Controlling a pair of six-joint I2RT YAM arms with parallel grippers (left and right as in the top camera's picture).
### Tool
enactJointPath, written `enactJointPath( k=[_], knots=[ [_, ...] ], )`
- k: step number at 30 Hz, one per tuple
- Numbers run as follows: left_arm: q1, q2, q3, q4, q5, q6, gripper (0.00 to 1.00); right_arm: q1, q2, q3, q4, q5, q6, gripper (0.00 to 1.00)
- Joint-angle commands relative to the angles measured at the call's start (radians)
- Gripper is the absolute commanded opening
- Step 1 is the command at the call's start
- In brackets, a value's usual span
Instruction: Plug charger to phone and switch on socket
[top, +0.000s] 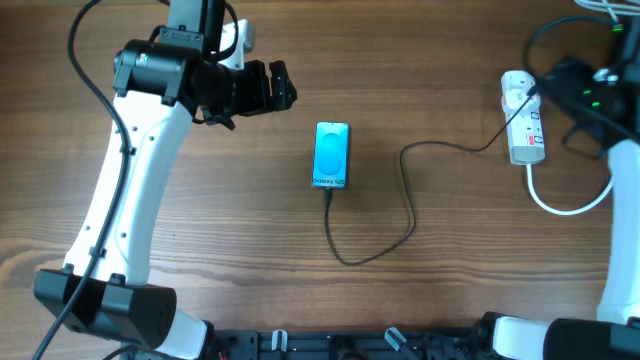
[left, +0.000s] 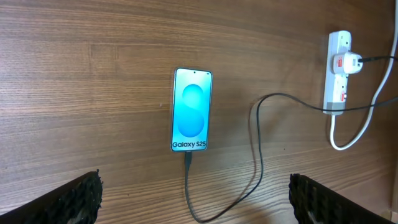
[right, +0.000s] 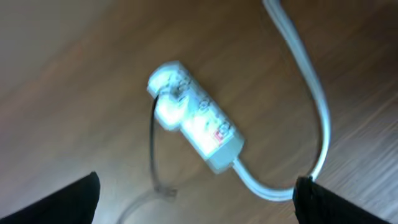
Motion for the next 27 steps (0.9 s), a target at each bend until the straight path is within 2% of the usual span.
enactJointPath(
  k=[1,9,10,13,19,27],
  knots=[
    [0.006,-0.002,-0.002,0.001,-0.006,-0.001,1.0,-0.077,0.035,-0.022,0.085,0.064,-0.013,1.0],
    [0.006,-0.002,-0.002,0.001,-0.006,-0.001,1.0,-0.153,0.225,-0.022,0.158,0.064,-0.018,1.0],
    [0.006,-0.002,-0.002,0.001,-0.006,-0.001,1.0,-0.158,0.303,-0.022,0.177,0.064,-0.067,1.0],
    [0.006,-0.002,-0.002,0.001,-0.006,-0.001,1.0,-0.159,0.372,-0.022,0.188,0.063,-0.137,1.0],
    [0.006,-0.002,-0.002,0.001,-0.006,-0.001,1.0,-0.161,0.529,-0.022,0.191,0.042,-0.189,1.0],
    [0.006,-0.002,-0.002,0.001,-0.006,-0.001,1.0,-0.216,0.601,-0.022,0.256,-0.182,-0.282,1.0]
  ],
)
